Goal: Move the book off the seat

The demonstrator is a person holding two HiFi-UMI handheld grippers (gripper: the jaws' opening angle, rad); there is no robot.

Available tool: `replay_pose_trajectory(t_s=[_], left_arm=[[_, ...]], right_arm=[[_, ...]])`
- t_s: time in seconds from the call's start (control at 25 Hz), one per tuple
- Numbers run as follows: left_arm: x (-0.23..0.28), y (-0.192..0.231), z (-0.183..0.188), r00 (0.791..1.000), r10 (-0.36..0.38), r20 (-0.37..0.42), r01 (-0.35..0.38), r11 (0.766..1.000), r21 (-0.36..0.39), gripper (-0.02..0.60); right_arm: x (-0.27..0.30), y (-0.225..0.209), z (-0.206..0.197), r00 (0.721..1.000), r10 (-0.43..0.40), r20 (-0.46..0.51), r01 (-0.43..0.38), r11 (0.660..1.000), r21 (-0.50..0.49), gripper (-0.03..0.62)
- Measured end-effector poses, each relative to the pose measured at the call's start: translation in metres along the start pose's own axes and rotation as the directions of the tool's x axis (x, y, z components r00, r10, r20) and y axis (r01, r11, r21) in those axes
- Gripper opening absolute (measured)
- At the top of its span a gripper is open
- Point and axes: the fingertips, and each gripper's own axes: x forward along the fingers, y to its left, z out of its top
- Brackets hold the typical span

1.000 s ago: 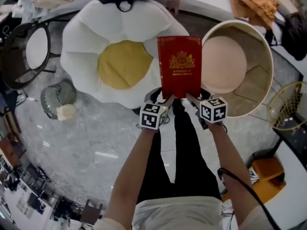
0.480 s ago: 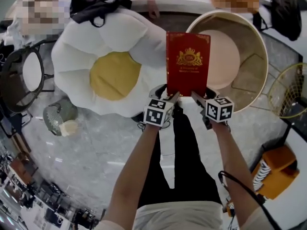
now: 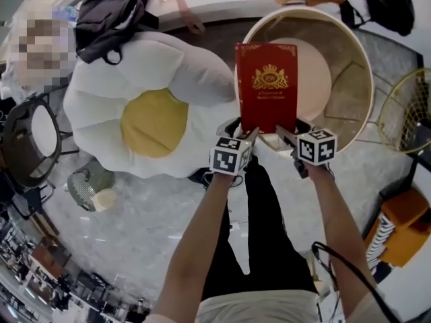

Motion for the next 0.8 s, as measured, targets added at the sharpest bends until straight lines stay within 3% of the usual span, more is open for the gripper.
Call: replay_pose_trajectory(t_s=[0.36, 0.8], left_arm=[[0.028, 0.001, -0.006, 0.999, -0.028, -0.029, 0.026, 0.998, -0.058, 0.244], [0.032, 0.004, -0.013, 0.996, -0.005, -0.087, 0.0, 0.999, -0.053, 0.245]], right_arm=[[0.011, -0.027, -0.007, 1.0, 0.013, -0.007, -0.012, 0.998, 0.063, 0.291], [0.01, -0.043, -0.006, 1.0, -0.011, -0.029, 0.011, 1.0, 0.018, 0.291]])
